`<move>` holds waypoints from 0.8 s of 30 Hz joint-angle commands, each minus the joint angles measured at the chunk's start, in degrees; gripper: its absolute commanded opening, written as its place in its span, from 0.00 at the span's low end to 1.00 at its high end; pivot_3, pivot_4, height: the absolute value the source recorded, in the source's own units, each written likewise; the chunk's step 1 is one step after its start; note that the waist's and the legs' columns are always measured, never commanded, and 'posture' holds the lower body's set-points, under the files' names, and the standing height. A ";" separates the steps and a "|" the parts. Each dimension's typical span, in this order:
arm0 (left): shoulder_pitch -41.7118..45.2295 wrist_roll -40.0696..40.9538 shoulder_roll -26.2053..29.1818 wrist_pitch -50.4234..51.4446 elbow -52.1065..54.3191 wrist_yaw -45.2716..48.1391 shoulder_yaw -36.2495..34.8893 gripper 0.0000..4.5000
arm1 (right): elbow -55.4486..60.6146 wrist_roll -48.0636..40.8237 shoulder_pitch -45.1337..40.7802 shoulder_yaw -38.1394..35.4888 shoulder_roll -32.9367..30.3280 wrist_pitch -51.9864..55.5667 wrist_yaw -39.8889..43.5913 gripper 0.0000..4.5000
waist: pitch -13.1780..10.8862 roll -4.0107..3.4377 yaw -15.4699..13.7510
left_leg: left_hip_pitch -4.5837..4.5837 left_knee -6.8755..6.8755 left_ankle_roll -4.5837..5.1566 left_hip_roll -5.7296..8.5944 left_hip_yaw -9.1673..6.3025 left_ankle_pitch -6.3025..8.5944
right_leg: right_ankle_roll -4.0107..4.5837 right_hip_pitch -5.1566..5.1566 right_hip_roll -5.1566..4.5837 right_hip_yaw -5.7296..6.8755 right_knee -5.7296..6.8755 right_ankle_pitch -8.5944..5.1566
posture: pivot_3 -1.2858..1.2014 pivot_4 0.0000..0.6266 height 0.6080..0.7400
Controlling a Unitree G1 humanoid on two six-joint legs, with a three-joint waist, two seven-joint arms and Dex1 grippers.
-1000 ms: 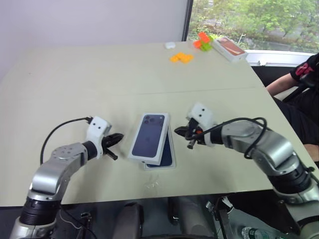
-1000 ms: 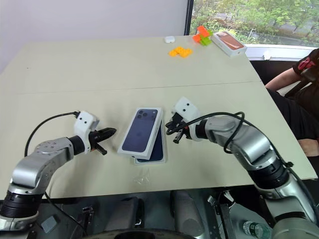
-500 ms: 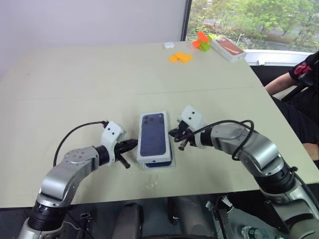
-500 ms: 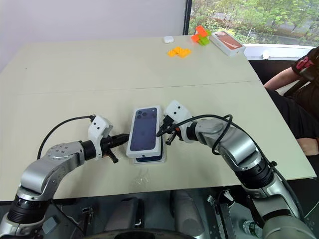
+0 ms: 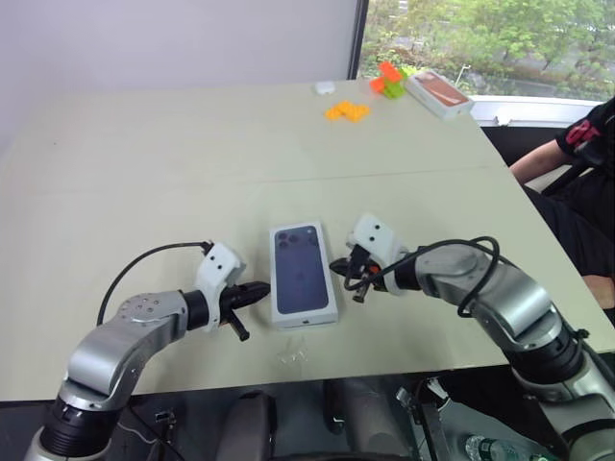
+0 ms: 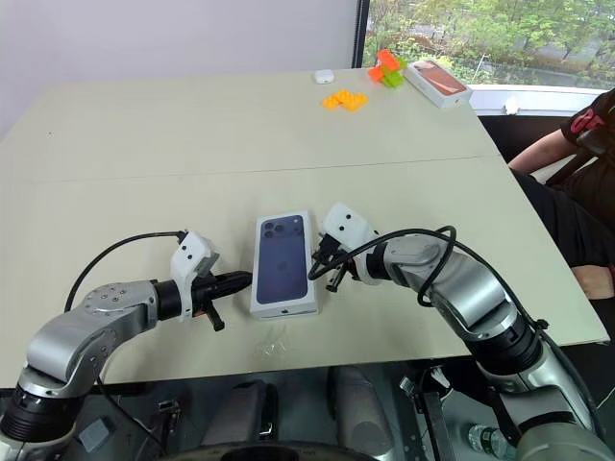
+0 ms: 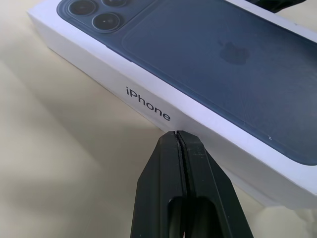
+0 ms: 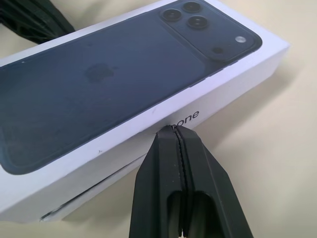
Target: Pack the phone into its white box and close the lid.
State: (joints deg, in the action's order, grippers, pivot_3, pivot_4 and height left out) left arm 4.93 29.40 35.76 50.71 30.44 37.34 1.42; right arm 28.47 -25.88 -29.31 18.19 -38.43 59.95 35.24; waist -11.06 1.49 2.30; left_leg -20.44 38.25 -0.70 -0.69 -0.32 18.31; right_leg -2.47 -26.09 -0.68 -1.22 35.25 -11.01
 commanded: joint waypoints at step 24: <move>-0.62 3.75 1.53 -0.65 5.25 3.44 -0.12 0.01 | 5.11 1.30 2.71 1.40 -1.27 -2.24 5.37 0.00 | 0.00 0.00 -0.03 | 0.03 0.04 0.00 0.02 0.01 0.00 | -0.02 0.01 0.02 0.00 0.08 -0.01 | 0.52 0.24 1.00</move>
State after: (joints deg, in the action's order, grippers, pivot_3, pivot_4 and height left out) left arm 4.11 30.75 37.43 51.02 32.27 39.42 1.22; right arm 31.06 -23.62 -26.86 18.35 -40.55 59.31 39.01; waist -11.06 1.49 2.27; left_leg -20.40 38.29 -0.70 -0.66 -0.31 18.31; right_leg -2.48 -26.09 -0.65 -1.22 35.33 -11.02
